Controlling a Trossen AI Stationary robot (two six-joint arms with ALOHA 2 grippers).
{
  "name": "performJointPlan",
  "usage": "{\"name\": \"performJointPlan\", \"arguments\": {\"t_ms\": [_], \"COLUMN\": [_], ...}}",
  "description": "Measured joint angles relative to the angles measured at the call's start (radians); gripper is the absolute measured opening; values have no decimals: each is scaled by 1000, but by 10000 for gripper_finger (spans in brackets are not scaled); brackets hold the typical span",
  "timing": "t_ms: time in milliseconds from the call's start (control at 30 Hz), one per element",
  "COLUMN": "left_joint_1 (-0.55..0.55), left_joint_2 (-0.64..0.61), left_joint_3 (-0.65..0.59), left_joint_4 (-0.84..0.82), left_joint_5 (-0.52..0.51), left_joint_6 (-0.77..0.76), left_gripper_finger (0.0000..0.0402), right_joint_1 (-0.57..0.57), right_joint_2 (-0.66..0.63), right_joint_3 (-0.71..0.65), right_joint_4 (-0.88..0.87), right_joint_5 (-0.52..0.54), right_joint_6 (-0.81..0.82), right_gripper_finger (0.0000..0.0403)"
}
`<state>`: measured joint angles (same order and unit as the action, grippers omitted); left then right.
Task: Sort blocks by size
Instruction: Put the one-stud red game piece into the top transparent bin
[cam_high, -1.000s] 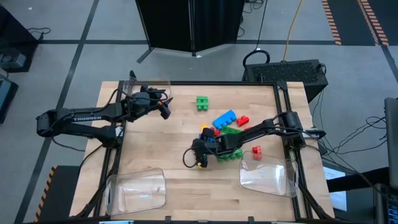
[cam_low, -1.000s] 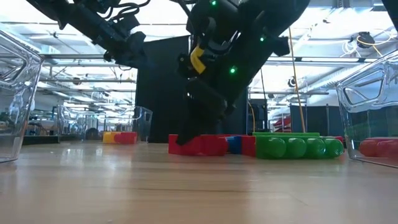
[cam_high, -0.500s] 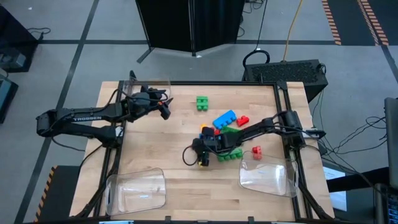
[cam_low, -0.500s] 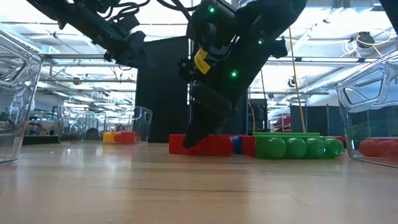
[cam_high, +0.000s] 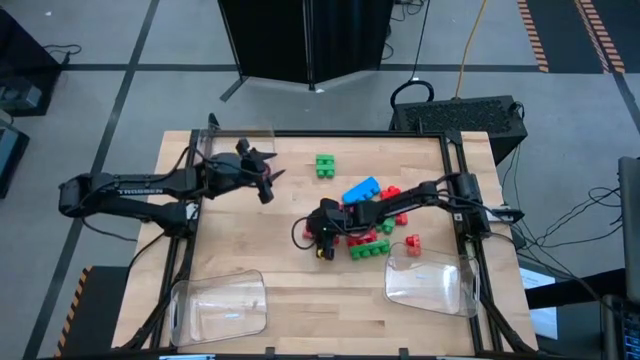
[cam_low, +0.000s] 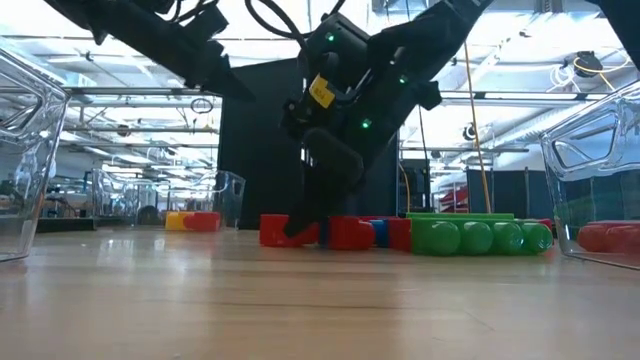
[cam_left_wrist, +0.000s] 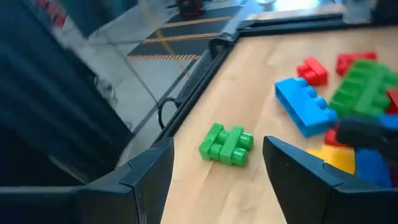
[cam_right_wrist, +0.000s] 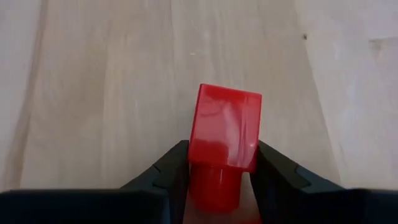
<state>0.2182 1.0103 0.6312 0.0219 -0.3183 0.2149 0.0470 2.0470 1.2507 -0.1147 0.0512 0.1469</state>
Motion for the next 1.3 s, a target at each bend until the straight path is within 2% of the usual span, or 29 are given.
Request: {"name": "performJointPlan", "arguments": {"t_ms": [100,300,500,600,833,1033,1300], "left_joint_1": [-40,-136,-231,-272,-328,-334,-334], "left_joint_2": [0,0,0,0,5,21,89], "left_joint_3": [0,0,0,0,0,0,0], "left_joint_4": [-4,-9,-23,-25,-37,-33,-29], "left_joint_5": [0,14,189,217,216,217,217], "left_joint_6": [109,219,375,421,455,449,448], "left_gripper_finger": [247,247,247,247,247,247,247], "right_joint_1": [-12,-48,-100,-128,-174,-186,-186], "right_joint_2": [-8,-39,-72,-103,-178,-205,-204], "right_joint_3": [-1,-3,-3,-3,-1,-1,0], "right_joint_4": [4,29,32,33,55,163,196], "right_joint_5": [-77,-223,-337,-415,-505,-609,-612], "right_joint_6": [-17,-29,-36,-39,-55,-37,-10], "right_gripper_finger": [132,131,131,133,134,134,135]}}
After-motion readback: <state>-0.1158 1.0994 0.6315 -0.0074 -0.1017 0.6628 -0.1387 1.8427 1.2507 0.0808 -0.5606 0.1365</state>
